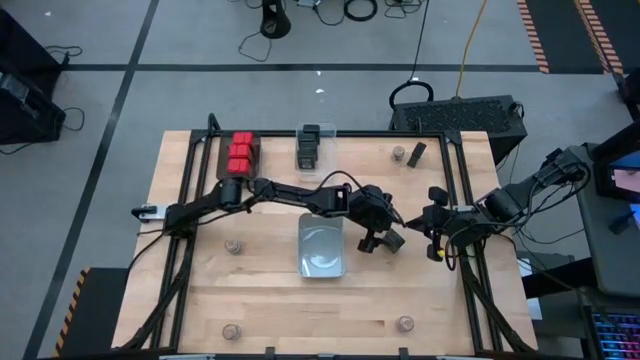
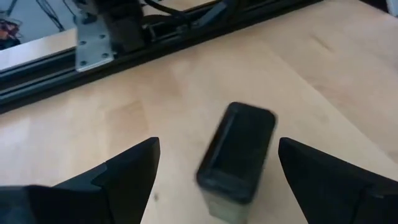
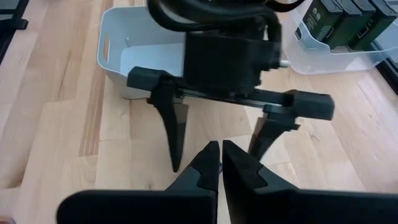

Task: Sort spices by type
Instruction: Put the black seasoning can into the transparent bin

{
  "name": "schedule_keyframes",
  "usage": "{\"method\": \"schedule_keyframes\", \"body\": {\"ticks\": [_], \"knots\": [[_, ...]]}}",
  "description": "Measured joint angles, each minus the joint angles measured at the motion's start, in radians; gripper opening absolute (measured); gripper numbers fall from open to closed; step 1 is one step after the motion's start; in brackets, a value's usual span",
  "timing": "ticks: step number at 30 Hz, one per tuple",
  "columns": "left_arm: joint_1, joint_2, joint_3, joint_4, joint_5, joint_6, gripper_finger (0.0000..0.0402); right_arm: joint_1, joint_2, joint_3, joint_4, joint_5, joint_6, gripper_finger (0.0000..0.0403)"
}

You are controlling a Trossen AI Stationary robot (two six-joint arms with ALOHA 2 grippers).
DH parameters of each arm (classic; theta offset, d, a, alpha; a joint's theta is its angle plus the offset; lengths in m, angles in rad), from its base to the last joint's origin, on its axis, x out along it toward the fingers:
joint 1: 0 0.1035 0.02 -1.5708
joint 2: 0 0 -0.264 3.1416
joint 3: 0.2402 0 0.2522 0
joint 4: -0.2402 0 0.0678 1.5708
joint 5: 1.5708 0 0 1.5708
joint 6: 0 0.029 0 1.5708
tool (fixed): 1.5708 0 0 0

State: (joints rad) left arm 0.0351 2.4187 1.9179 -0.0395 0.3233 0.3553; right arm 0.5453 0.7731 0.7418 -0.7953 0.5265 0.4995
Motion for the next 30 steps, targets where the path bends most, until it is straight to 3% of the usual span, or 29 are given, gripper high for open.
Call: {"method": "schedule_keyframes", "body": {"ticks": [17, 30], "knots": [[-0.002, 0.000, 0.000, -0.053, 0.008, 0.000, 0.0331, 0.000, 0.000, 0.000, 0.007, 0.001, -0.011, 0.0000], [-0.001, 0.000, 0.000, -0.054, 0.013, 0.022, 0.0255, 0.000, 0.000, 0.000, 0.009, 0.001, -0.014, 0.0000]]}}
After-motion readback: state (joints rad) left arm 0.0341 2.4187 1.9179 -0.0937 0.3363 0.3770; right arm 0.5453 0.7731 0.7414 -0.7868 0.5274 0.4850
